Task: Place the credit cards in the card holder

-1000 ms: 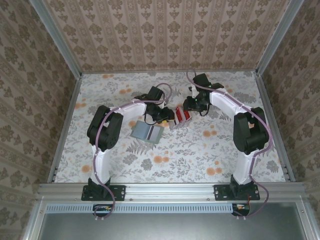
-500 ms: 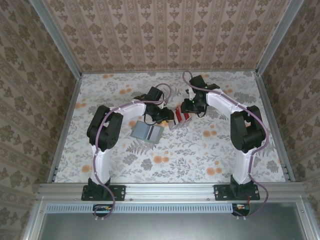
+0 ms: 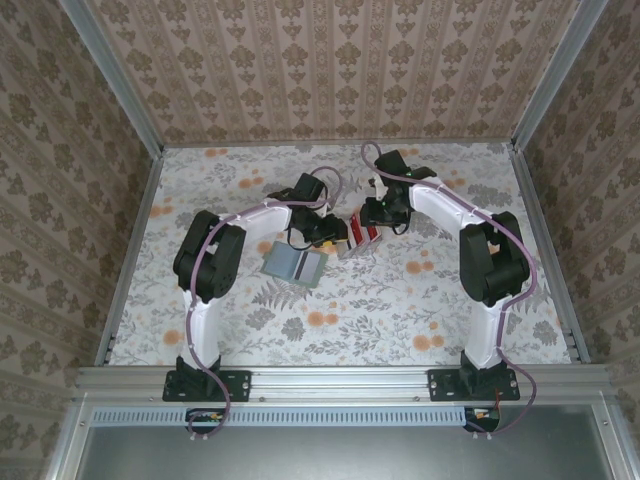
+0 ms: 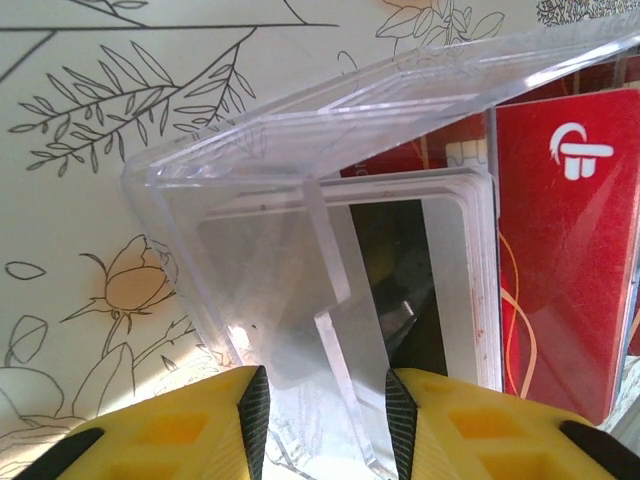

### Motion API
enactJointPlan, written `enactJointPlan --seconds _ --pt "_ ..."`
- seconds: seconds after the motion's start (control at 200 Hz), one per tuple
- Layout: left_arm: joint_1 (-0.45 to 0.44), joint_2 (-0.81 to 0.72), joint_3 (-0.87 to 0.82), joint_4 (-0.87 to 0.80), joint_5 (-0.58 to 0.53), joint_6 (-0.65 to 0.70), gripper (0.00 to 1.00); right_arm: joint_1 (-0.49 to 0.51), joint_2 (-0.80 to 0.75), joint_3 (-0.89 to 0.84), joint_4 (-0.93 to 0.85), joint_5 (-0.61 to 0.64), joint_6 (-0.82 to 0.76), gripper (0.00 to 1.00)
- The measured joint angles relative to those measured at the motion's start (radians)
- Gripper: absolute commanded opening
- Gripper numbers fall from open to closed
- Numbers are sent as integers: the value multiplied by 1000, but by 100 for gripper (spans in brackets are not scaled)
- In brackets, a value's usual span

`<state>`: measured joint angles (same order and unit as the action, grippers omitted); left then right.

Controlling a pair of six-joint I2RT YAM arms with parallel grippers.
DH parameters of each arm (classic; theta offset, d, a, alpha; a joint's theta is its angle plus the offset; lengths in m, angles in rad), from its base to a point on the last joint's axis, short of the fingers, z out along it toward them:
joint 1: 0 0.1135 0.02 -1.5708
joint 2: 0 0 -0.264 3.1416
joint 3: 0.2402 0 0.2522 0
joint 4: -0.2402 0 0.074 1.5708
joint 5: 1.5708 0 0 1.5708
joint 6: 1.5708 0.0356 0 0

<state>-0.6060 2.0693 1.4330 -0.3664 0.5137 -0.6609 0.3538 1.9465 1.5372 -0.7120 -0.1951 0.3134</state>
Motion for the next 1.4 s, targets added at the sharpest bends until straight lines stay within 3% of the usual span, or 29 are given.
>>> enactJointPlan --seconds 0.675,1.4 --pt "3 0 -13 21 8 0 40 41 -9 33 -29 7 -4 42" --pt "3 -8 -32 46 8 -1 40 50 89 117 -67 87 -31 43"
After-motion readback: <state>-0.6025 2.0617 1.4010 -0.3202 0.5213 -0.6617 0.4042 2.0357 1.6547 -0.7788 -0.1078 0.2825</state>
